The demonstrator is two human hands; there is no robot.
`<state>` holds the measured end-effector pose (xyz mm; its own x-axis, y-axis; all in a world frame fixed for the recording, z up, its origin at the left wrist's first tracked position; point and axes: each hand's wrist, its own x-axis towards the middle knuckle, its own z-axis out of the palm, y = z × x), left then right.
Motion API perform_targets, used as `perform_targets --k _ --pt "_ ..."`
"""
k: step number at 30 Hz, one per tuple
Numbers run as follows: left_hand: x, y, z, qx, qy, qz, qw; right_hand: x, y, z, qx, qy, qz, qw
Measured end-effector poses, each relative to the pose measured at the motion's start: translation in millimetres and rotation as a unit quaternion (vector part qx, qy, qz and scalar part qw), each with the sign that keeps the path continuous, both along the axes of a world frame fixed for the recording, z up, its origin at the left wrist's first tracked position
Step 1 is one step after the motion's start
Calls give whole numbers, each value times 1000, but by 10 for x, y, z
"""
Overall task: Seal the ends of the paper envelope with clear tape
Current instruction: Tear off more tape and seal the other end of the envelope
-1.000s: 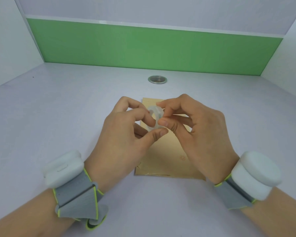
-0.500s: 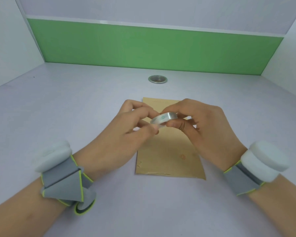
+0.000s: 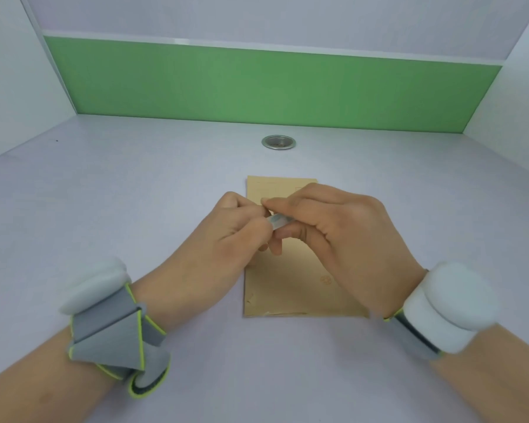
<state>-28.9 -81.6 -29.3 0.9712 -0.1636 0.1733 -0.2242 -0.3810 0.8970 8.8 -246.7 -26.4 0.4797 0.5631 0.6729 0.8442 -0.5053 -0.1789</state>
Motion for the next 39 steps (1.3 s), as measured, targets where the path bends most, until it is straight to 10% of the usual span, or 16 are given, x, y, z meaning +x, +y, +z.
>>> perform_targets --k 39 --pt "-21 -5 13 -5 38 10 999 12 1 -18 13 27 27 999"
